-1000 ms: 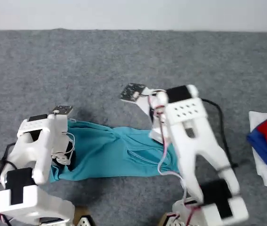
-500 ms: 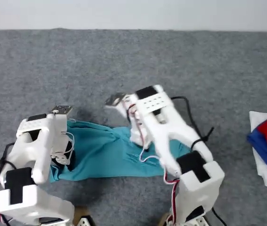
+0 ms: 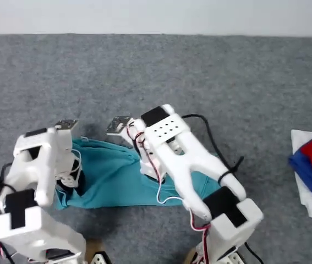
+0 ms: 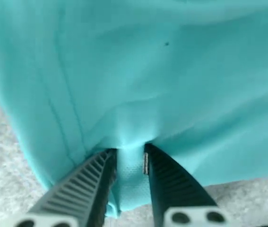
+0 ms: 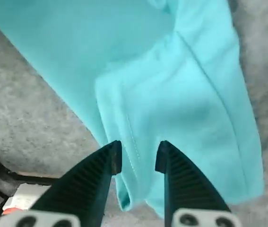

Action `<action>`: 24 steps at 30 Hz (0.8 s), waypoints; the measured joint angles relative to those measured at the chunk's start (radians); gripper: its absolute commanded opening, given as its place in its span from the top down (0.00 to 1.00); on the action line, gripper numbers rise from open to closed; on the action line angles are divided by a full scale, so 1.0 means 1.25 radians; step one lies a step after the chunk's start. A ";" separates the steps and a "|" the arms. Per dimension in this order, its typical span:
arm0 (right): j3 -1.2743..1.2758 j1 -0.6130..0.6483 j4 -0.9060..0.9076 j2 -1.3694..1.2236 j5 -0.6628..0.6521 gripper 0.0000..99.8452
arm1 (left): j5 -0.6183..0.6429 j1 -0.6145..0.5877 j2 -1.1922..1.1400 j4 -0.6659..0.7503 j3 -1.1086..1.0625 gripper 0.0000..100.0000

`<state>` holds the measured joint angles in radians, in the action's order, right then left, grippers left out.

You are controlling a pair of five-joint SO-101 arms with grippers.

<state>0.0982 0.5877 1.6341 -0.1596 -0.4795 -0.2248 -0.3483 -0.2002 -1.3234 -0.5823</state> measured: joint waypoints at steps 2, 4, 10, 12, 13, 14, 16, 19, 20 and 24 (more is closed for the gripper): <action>-0.009 -0.034 0.016 0.033 0.002 0.87 | 0.000 -0.010 -0.005 -0.059 0.054 0.90; -0.012 -0.071 0.022 0.072 0.002 0.87 | 0.002 -0.032 -0.010 -0.108 0.130 0.90; -0.012 -0.119 0.061 0.147 0.002 0.87 | -0.027 -0.071 -0.010 -0.263 0.398 0.90; -0.012 -0.125 0.066 0.158 0.002 0.87 | -0.052 -0.071 -0.010 -0.302 0.464 0.86; -0.012 -0.125 0.069 0.161 0.002 0.87 | -0.068 -0.071 -0.009 -0.308 0.479 0.82; -0.012 -0.124 0.071 0.164 0.002 0.87 | -0.086 -0.071 -0.009 -0.312 0.485 0.78; -0.012 -0.120 0.071 0.164 0.002 0.87 | -0.113 -0.071 -0.017 -0.315 0.485 0.73; -0.011 -0.124 0.071 0.164 0.002 0.87 | -0.129 -0.071 -0.053 -0.318 0.460 0.73; -0.004 -0.124 0.071 0.166 0.002 0.87 | -0.131 -0.072 -0.072 -0.319 0.454 0.73; 0.032 -0.134 0.071 0.167 0.002 0.87 | -0.158 -0.079 -0.172 -0.319 0.457 0.75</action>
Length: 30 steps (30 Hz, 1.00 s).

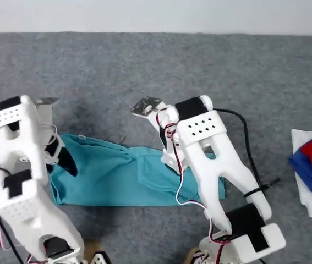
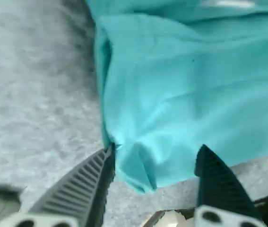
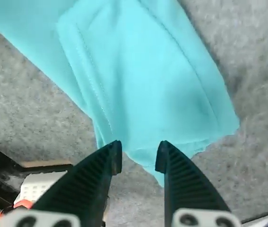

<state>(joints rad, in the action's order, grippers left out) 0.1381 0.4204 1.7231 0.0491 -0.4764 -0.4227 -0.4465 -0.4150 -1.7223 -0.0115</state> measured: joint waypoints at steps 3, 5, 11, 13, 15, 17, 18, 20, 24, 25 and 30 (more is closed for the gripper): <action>0.004 -0.025 0.000 0.000 0.000 0.87 | -0.005 -0.010 -0.093 0.000 0.050 0.78; 0.004 -0.050 0.000 0.000 -0.007 0.87 | -0.006 -0.020 -0.157 0.000 0.102 0.81; 0.004 -0.125 0.000 0.000 -0.027 0.87 | -0.007 -0.009 -0.313 -0.012 0.218 0.99; 0.004 -0.152 0.000 0.000 -0.028 0.87 | -0.007 0.005 -0.339 -0.012 0.232 0.99; 0.004 -0.176 0.000 0.000 -0.032 0.87 | -0.009 0.022 -0.346 -0.014 0.233 0.99; 0.004 -0.205 0.000 0.000 -0.032 0.87 | -0.009 0.033 -0.346 -0.014 0.233 0.99; 0.004 -0.220 0.000 0.000 -0.032 0.87 | -0.009 0.036 -0.346 -0.017 0.233 0.99; 0.004 -0.253 0.000 0.000 -0.032 0.87 | -0.009 0.036 -0.331 -0.020 0.233 0.99; 0.004 -0.328 0.000 0.000 -0.032 0.87 | -0.009 0.036 -0.268 -0.020 0.230 0.99; 0.004 -0.349 0.000 0.000 -0.036 0.87 | -0.009 0.037 -0.245 -0.020 0.230 0.99; 0.004 -0.443 0.000 0.000 -0.097 0.87 | -0.007 0.055 -0.085 -0.010 0.191 0.99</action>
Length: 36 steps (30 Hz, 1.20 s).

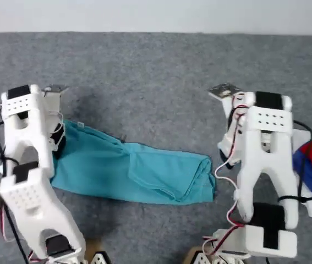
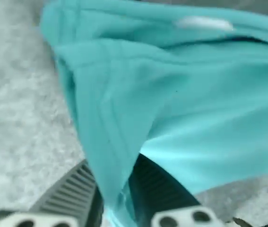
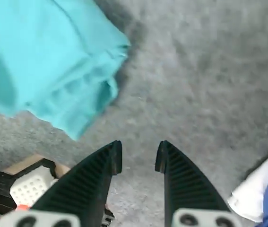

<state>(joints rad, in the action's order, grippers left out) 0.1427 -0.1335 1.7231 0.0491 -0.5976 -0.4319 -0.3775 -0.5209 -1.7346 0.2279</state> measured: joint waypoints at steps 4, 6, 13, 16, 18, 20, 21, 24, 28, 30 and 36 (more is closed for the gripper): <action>0.000 -0.086 0.000 0.000 -0.052 0.87 | -0.032 0.054 0.182 0.001 -0.107 0.99; 0.000 -0.130 0.000 0.000 -0.082 0.87 | -0.038 0.106 0.274 0.001 -0.173 0.99; 0.000 -0.269 0.000 0.000 -0.194 0.87 | -0.006 0.411 0.469 0.001 -0.327 0.99; 0.000 -0.327 0.000 0.000 -0.234 0.87 | 0.039 0.566 0.462 0.001 -0.328 0.99; 0.000 -0.367 0.000 0.000 -0.265 0.87 | 0.070 0.663 0.428 0.001 -0.307 0.99; 0.000 -0.403 0.000 0.000 -0.297 0.87 | 0.099 0.749 0.374 0.001 -0.261 0.99; 0.000 -0.421 0.000 0.000 -0.313 0.87 | 0.113 0.779 0.344 0.001 -0.230 0.99; 0.000 -0.474 0.000 0.000 -0.355 0.87 | 0.152 0.835 0.241 0.001 -0.107 0.99; 0.000 -0.527 -0.015 0.000 -0.398 0.87 | 0.190 0.886 0.091 0.001 0.069 0.99; 0.000 -0.556 -0.033 0.000 -0.412 0.87 | 0.205 0.919 0.025 0.001 0.124 0.99; 0.000 -0.583 -0.053 0.000 -0.435 0.87 | 0.234 1.025 -0.069 0.001 0.184 0.99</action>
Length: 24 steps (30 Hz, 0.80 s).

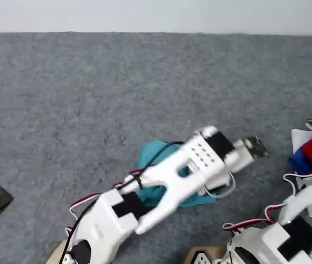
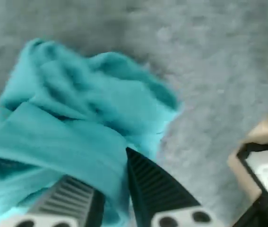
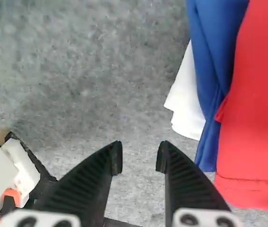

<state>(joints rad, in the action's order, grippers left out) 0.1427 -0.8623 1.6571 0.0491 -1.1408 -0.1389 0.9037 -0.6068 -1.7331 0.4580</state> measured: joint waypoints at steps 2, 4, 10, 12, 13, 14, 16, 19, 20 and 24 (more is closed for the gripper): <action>0.002 0.000 0.000 0.000 0.000 0.87 | 0.002 0.022 -0.005 0.000 0.002 0.99; 0.002 0.000 0.000 0.000 0.000 0.87 | 0.002 0.023 -0.005 0.000 0.002 0.95; 0.002 0.012 0.000 0.000 0.000 0.87 | 0.070 -0.041 -0.005 0.000 0.006 0.79; 0.002 0.016 0.000 0.000 0.000 0.87 | 0.095 -0.082 -0.002 0.000 0.006 0.78; 0.002 0.016 0.000 0.000 0.000 0.87 | 0.104 -0.102 0.009 0.000 0.006 0.77; 0.002 0.018 0.000 0.000 0.000 0.87 | 0.110 -0.119 0.022 0.000 0.006 0.77; 0.002 0.025 0.000 0.000 0.000 0.87 | 0.118 -0.140 0.065 0.000 0.006 0.77; 0.002 0.042 0.000 0.000 0.000 0.87 | 0.122 -0.139 0.126 0.000 0.006 0.77; 0.002 0.048 0.001 0.000 0.000 0.87 | 0.122 -0.139 0.144 0.000 0.006 0.77; 0.002 0.083 0.050 0.000 0.000 0.87 | 0.122 -0.167 0.200 0.000 0.006 0.77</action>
<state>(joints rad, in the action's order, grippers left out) 0.1458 -0.7580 1.7200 0.0491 -1.1408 0.0130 0.6951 -0.3567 -1.7331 0.4657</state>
